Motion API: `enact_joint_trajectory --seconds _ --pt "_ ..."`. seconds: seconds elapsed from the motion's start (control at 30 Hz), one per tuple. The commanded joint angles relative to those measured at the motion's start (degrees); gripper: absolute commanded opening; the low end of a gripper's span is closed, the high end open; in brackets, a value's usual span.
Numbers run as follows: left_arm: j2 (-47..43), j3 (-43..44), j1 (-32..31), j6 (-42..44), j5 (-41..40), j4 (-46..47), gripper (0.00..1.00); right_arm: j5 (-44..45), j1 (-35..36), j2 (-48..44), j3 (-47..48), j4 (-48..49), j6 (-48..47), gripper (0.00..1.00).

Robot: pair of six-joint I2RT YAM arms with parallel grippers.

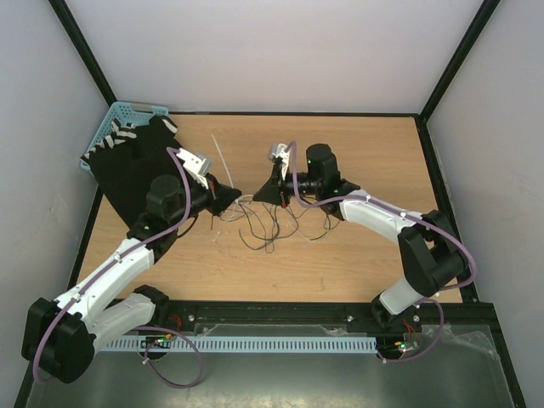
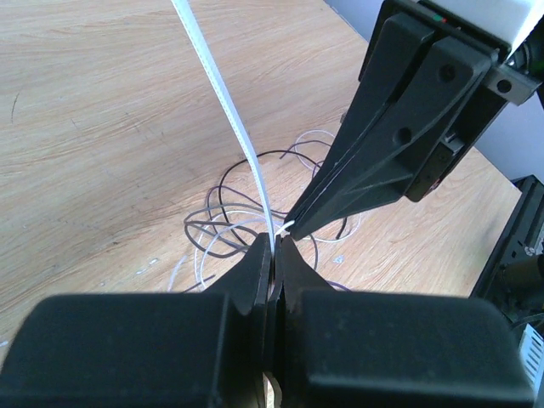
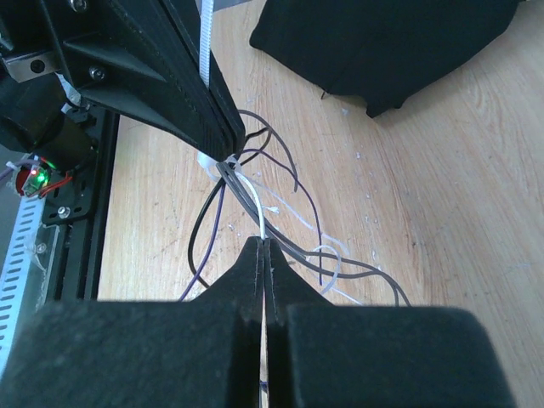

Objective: Zip-tie the wires
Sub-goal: Adjust the cable at the center of the board.

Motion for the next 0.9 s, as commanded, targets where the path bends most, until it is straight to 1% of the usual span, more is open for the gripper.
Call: enact_joint_trajectory --seconds 0.0,0.43,0.87 --pt "-1.11 -0.46 0.6 -0.6 -0.06 1.0 0.0 -0.52 -0.95 -3.05 -1.06 -0.57 -1.1 0.0" --pt "-1.78 -0.93 1.4 -0.74 -0.07 0.63 0.0 -0.16 -2.25 -4.68 -2.44 -0.75 -1.15 0.0" --pt "-2.35 -1.19 2.17 -0.78 -0.32 0.1 0.0 1.97 -3.28 -6.46 -3.69 -1.01 -1.24 0.0"
